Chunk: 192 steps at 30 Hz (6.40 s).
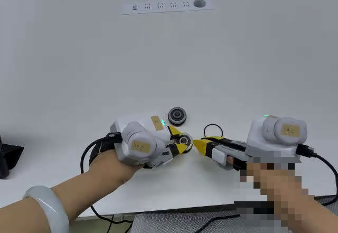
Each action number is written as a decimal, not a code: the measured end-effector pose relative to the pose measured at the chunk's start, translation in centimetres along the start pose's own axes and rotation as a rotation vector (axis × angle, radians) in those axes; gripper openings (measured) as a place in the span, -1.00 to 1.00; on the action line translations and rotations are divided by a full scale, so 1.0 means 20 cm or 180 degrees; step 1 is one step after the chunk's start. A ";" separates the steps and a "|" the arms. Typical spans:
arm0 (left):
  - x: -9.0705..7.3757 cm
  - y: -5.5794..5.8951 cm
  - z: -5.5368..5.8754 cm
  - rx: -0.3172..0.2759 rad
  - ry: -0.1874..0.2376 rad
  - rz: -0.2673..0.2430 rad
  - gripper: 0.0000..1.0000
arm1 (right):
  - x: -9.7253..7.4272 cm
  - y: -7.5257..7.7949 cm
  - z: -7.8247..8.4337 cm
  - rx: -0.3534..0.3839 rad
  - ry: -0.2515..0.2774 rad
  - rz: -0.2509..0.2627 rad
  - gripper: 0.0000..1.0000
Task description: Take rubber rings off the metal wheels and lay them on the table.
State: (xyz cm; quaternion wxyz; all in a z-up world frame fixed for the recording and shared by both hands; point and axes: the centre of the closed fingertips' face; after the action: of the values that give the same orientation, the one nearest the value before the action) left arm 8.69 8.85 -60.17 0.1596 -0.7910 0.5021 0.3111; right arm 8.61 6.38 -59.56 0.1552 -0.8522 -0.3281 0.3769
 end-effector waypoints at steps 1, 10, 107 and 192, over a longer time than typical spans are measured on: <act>0.00 0.00 0.00 -0.0002 -0.0002 0.0001 -0.73 | 0.00 0.00 0.00 0.0019 -0.0006 -0.0008 -0.69; 0.00 0.00 0.00 -0.0014 -0.0003 -0.0005 -0.73 | 0.03 0.00 0.02 0.0168 -0.0025 -0.0049 -0.69; 0.01 0.00 0.00 -0.0061 0.0015 -0.0026 -0.74 | 0.06 -0.08 -0.02 0.0692 -0.0048 -0.0321 -0.97; -0.11 -0.04 0.07 -0.0160 0.0164 -0.0209 -0.23 | -0.12 0.16 -0.12 0.0865 0.0248 0.0067 -0.96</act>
State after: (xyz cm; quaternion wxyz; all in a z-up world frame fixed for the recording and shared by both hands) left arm 8.22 11.46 -59.92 0.1369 -0.8186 0.4718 0.2977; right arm 10.51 2.34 -58.33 0.2778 -0.8407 -0.2589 0.3861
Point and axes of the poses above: the centre of the closed fingertips' face, and the gripper's own axes: x roughly forward along the fingers, y roughly to its right, z roughly out of its underside, and after that the axes turned 6 degrees about -x, right-handed
